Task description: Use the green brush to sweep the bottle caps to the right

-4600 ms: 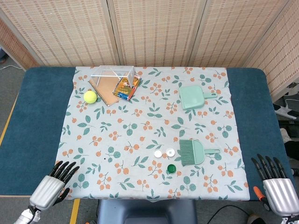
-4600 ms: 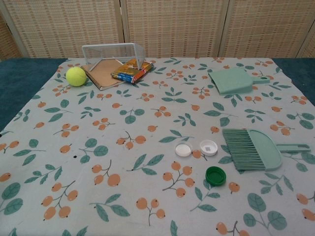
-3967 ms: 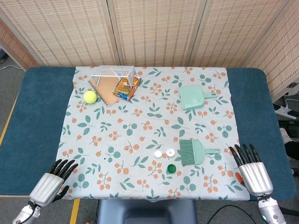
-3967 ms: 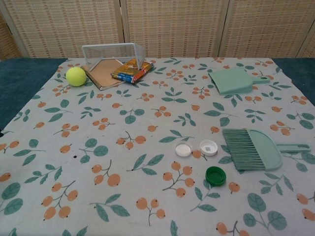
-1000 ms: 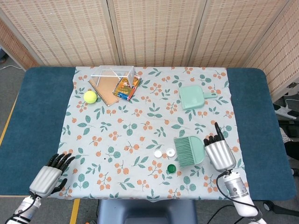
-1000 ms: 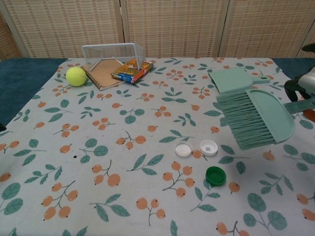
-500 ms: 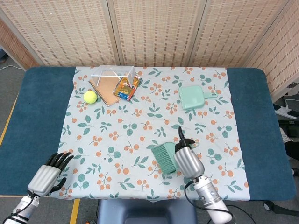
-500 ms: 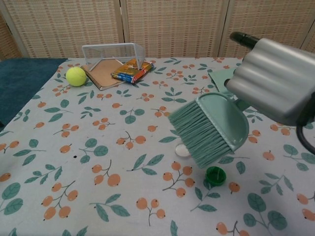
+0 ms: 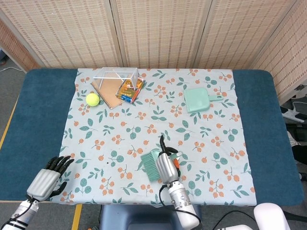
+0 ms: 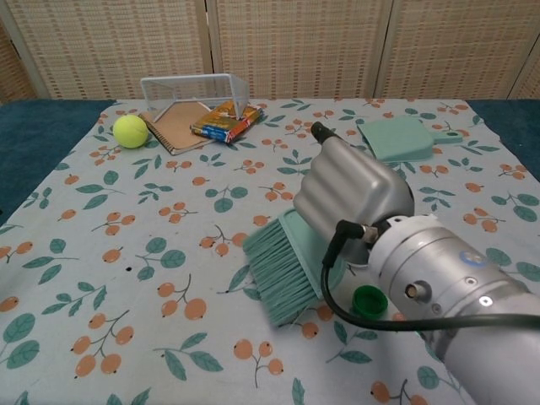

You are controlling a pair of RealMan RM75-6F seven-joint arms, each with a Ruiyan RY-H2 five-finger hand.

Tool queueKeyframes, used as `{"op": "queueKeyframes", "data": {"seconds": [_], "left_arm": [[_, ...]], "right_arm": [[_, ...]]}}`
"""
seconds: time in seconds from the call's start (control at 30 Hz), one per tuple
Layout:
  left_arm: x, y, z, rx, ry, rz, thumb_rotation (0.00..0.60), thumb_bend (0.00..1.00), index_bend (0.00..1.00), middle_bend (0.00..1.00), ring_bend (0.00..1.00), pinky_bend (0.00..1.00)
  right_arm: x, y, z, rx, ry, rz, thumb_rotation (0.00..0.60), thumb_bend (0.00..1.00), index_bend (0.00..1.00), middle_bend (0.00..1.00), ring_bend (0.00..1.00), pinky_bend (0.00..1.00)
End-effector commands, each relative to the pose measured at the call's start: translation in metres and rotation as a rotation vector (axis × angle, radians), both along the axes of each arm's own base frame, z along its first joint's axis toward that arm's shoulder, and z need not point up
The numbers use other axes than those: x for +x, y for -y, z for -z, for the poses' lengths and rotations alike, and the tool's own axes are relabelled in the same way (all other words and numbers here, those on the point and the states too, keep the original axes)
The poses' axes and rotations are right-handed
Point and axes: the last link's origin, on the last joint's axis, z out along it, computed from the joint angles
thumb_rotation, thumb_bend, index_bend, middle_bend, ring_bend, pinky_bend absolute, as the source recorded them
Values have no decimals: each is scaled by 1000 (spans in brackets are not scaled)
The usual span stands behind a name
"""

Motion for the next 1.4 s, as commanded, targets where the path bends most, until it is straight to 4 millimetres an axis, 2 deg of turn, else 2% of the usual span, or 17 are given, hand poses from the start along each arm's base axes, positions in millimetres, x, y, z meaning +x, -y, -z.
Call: {"op": "queueKeyframes", "data": {"seconds": [0.03, 0.5, 0.7, 0.9, 1.4], "left_arm": [[0, 0, 0, -1, -1, 0, 600, 451, 0, 0, 0, 75], [1, 1, 1, 1, -7, 10, 600, 455, 0, 0, 0, 75], [0, 0, 0, 9, -12, 7, 600, 454, 0, 0, 0, 75], [-1, 0, 3, 9, -26, 7, 600, 454, 0, 0, 0, 75], [-2, 1, 16, -6, -79, 6, 600, 454, 0, 0, 0, 76]], "right_arm": [[0, 3, 2, -19, -35, 2, 600, 513, 930, 783, 494, 0], [-33, 18, -2, -85, -198, 71, 600, 513, 930, 783, 494, 0], [-56, 27, -12, -104, -243, 104, 600, 513, 930, 783, 494, 0], [-89, 36, -29, -132, -295, 140, 600, 513, 930, 783, 494, 0], [-190, 56, -83, -225, -442, 232, 600, 513, 930, 783, 497, 0]]}}
